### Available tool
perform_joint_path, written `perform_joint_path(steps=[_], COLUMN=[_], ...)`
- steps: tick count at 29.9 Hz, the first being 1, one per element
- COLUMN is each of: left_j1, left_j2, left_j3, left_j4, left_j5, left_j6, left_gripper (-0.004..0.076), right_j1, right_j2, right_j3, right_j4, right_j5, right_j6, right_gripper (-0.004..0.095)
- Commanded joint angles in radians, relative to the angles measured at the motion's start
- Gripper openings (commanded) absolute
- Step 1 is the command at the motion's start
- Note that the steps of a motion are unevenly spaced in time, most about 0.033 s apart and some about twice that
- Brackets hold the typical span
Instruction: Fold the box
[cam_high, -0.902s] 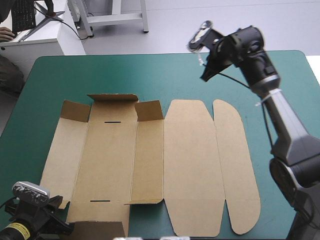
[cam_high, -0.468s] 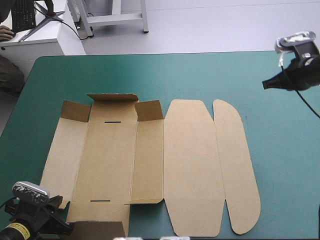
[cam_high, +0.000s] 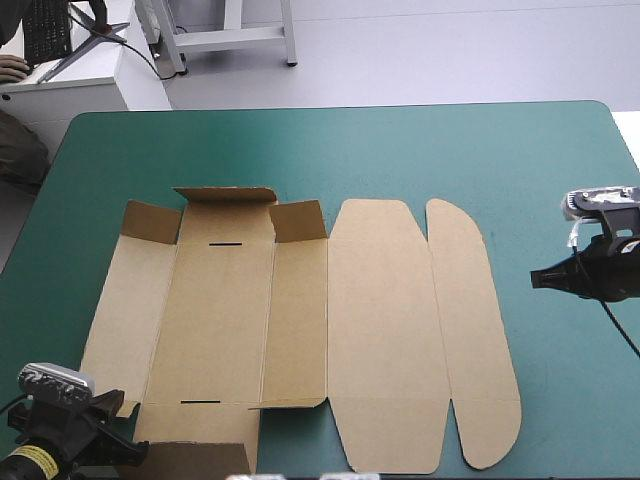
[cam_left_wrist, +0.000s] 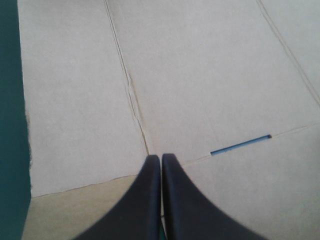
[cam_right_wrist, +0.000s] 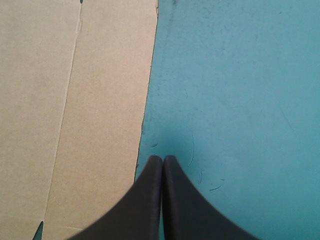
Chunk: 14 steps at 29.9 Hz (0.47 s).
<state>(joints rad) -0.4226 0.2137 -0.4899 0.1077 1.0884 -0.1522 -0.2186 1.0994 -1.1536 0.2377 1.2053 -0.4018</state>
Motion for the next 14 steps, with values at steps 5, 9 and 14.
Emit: perform_joint_path(steps=[5,9,14], left_j1=[-0.005,-0.005,-0.005], left_j2=[0.125,0.304,0.528], left_j3=[-0.222,-0.375,-0.51], left_j4=[0.002,0.006,0.003], left_j5=[-0.065,-0.005,0.016], left_j6=[-0.076,-0.068,0.033], left_gripper=[-0.001,-0.001,-0.001], right_j1=[-0.006,-0.006,-0.006], right_j2=[-0.026,-0.026,-0.026], right_j3=[-0.005,-0.005,-0.005], right_j4=[0.052,0.061,0.061], right_j5=[-0.06,-0.063,-0.065], right_j6=[-0.004,-0.013,-0.021], right_gripper=[-0.0019,-0.0019,-0.0019])
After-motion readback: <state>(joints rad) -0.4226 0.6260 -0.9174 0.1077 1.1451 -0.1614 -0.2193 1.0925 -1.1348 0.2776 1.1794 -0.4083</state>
